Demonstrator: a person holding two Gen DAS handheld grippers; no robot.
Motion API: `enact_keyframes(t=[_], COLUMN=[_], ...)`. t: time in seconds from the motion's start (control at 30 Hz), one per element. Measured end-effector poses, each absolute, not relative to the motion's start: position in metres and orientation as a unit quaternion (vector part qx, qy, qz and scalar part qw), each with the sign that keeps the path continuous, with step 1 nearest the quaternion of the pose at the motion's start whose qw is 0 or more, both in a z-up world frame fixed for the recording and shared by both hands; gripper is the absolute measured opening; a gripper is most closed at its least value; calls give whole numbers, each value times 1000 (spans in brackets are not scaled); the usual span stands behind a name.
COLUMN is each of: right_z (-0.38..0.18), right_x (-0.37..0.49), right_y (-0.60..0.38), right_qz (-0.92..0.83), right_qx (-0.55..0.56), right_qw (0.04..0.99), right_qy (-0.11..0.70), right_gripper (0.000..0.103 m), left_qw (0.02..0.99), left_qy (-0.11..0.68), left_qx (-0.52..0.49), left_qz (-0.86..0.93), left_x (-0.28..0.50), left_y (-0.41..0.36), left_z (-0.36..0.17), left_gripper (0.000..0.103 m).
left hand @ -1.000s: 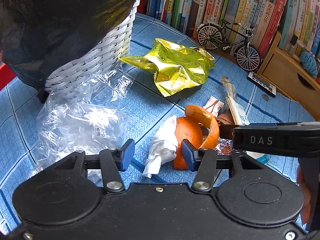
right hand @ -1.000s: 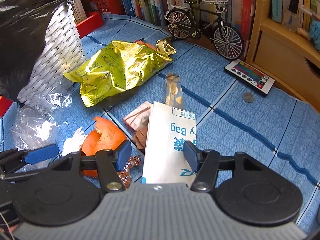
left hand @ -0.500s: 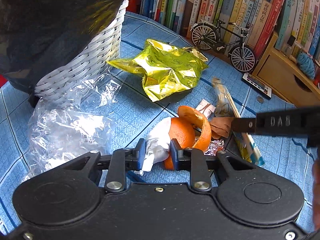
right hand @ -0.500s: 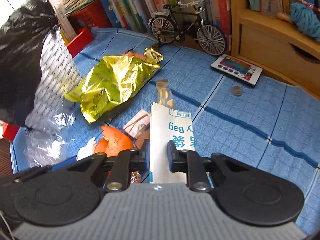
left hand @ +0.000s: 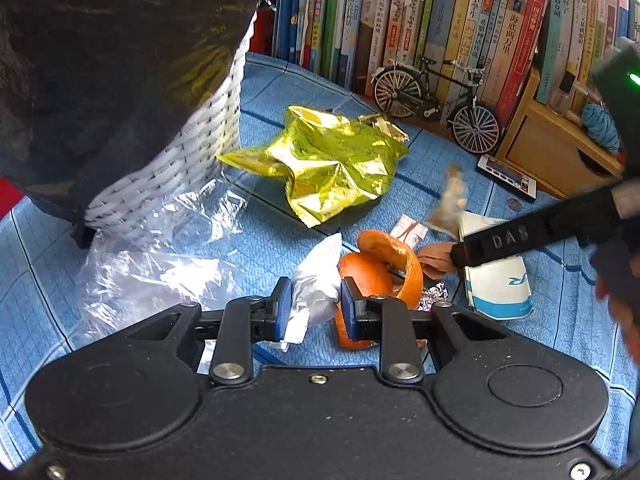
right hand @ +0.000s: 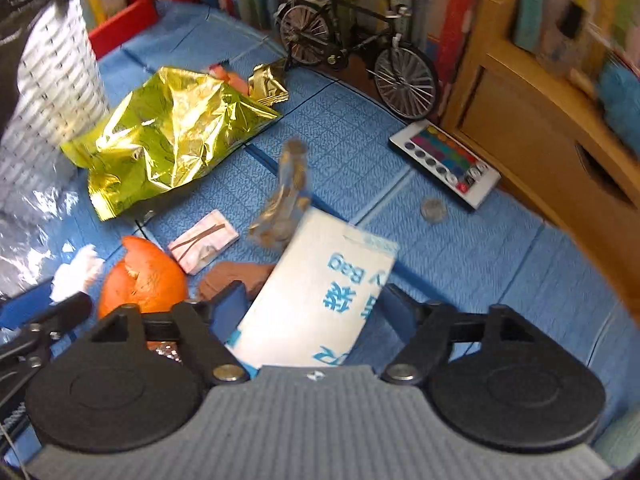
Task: Collect trash
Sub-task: 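Close the right tool on the white 'Bag' packet while the left tool holds the tissue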
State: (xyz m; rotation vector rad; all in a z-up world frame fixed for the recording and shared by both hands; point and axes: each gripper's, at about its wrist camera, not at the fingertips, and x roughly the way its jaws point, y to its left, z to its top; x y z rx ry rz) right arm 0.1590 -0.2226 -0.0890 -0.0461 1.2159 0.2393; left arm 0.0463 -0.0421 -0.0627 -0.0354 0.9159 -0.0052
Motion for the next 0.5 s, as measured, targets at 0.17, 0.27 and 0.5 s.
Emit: enact_keyframes(t=[0.17, 0.27, 0.5], right_z=[-85, -78, -74], right_x=[199, 209, 207], right_y=[-206, -202, -226], right_qz=[151, 148, 103], right_qx=[-96, -120, -23], right_qw=[761, 740, 693], right_qy=[624, 645, 713], right_gripper=[87, 87, 88], left_qw=[898, 898, 894], left_qy=[440, 439, 444], left_qx=[-33, -38, -55], left_qz=[-5, -2, 4], left_x=[50, 50, 51], left_y=[-39, -37, -29], left_z=[-57, -53, -50], left_gripper=[24, 24, 24])
